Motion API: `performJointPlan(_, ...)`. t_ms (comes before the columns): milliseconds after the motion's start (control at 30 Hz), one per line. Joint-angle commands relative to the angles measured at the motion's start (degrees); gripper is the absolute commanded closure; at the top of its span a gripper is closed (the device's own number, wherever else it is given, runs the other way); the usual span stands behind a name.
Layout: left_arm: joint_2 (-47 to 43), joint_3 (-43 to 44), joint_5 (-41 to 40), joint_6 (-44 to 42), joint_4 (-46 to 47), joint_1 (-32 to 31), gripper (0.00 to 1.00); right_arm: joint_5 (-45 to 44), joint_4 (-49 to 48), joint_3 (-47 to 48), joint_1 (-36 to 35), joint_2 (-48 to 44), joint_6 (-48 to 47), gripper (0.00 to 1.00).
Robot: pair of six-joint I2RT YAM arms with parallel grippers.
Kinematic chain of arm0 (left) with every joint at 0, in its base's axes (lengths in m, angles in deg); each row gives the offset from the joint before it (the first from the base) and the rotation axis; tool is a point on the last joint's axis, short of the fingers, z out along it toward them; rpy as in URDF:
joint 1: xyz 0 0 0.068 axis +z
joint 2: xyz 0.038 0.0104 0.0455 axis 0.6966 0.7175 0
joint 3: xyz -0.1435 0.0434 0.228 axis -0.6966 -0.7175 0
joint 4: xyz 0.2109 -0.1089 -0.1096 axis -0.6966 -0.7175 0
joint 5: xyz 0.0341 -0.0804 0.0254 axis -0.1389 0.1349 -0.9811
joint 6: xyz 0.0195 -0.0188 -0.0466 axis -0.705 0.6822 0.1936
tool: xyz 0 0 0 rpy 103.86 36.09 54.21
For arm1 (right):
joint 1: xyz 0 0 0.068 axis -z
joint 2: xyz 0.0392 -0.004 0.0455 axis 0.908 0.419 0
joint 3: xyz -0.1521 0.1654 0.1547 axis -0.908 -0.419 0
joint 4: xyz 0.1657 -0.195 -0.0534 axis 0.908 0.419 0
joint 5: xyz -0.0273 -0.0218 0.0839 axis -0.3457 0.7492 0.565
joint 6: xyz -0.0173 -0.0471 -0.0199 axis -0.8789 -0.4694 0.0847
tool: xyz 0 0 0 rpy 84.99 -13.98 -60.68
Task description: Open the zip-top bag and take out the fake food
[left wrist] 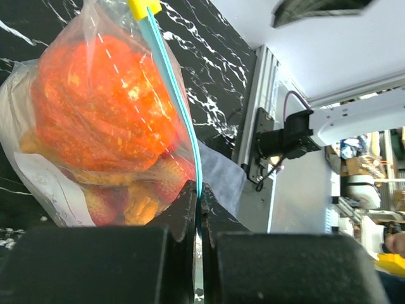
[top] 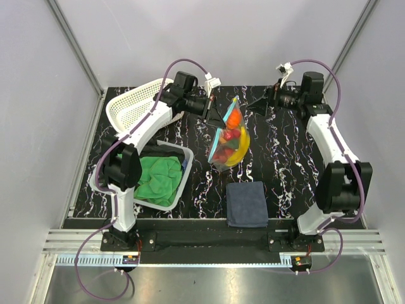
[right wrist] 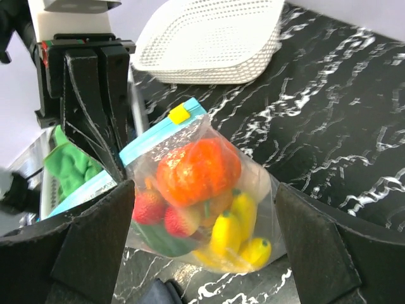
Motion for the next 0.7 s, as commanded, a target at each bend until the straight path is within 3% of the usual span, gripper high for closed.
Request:
performJointPlan(0, -4.8, -0.6, 4.8, 2.5, 4.1, -1.1, 1.0, 13.5, -4.9, 2.3, 1.1, 3.8, -3.7, 0.0)
performJointPlan(300, -4.6, -0.2, 6.0, 3.5, 4.3, -3.4, 1.0, 20.8, -8.8, 3.1, 1.1, 9.8, -5.2, 0.04)
performJointPlan(533, -4.5, -0.5, 7.4, 4.2, 4.2, -4.2, 1.0, 25.7, -9.6, 4.4, 1.1, 11.6, -1.1, 0.09)
performJointPlan(633, -4.5, -0.5, 7.4, 4.5, 4.4, -4.3, 1.0, 27.0, -18.2, 2.5, 1.1, 11.7, 5.6, 0.14)
performJointPlan(667, -4.5, -0.5, 7.4, 4.5, 4.3, -4.3, 1.0, 27.6, -26.7, 1.4, 1.0, 11.6, 8.9, 0.18)
